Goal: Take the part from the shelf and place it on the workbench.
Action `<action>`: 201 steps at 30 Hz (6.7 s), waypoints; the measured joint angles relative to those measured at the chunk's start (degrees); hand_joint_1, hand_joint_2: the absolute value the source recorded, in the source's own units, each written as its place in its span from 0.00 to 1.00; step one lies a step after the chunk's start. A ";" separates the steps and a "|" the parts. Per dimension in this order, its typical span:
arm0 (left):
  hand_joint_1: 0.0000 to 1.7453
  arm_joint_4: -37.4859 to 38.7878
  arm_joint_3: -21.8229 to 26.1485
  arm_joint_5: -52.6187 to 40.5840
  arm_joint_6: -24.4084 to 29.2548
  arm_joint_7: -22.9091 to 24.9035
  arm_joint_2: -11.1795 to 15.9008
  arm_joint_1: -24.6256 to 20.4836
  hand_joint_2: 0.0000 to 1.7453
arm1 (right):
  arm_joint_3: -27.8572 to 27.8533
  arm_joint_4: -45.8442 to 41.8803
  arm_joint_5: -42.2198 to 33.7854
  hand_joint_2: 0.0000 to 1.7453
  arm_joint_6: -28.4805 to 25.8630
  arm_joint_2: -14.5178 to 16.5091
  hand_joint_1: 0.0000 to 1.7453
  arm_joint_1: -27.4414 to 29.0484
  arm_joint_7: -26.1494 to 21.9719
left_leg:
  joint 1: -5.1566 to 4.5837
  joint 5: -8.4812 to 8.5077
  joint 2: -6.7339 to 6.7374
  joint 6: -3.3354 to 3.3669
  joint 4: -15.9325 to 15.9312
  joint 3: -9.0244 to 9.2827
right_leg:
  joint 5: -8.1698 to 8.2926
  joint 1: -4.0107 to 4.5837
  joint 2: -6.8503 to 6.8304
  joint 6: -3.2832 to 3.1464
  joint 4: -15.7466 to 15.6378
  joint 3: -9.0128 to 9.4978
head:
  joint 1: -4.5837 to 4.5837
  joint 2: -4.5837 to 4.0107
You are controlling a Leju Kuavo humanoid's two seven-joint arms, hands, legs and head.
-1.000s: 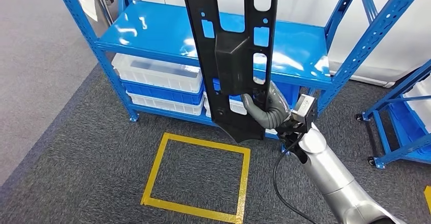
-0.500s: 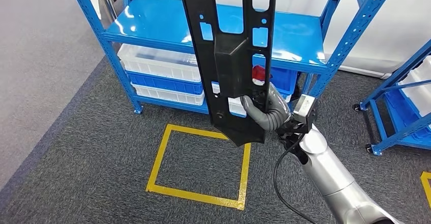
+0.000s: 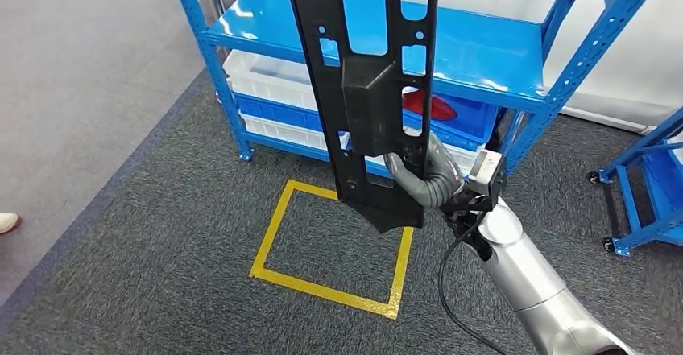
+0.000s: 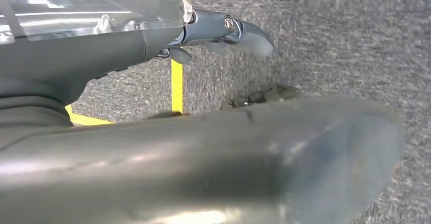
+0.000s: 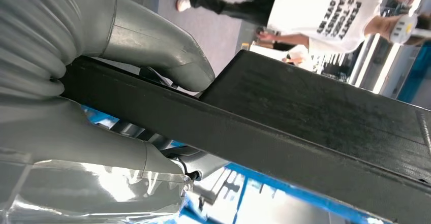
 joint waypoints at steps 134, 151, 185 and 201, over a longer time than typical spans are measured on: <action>0.00 0.13 1.19 -0.50 0.23 -0.85 0.15 1.80 0.00 | -9.85 -11.41 2.79 1.00 1.98 2.93 1.00 12.20 2.07 | 0.65 0.94 -5.74 1.79 -0.18 -1.31 | -5.32 -1.75 7.23 3.13 14.05 -6.39 | 0.04 0.00; 0.00 0.13 1.21 -1.18 0.35 1.06 0.21 2.89 0.00 | -11.88 -12.85 2.15 1.00 1.96 2.95 1.00 14.57 3.04 | 0.83 -1.63 -0.84 -0.75 7.14 -4.77 | -0.35 -1.53 3.12 0.39 0.36 -0.41 | 0.04 0.00; 0.00 0.13 1.21 -1.20 0.26 1.11 0.30 3.00 0.00 | -13.24 -14.08 1.96 1.00 1.90 3.50 1.00 15.94 3.04 | -0.52 -0.92 1.70 0.74 1.50 -1.99 | -1.84 -1.13 0.59 1.24 1.22 0.29 | 0.05 0.00; 0.00 0.13 1.23 -1.20 0.26 1.12 0.22 3.00 0.00 | -13.67 -14.13 1.97 1.00 1.90 3.89 1.00 16.26 3.05 | 0.65 0.13 -8.33 -0.09 1.32 -2.70 | -1.13 -2.36 9.65 2.50 1.55 -1.12 | 0.04 0.00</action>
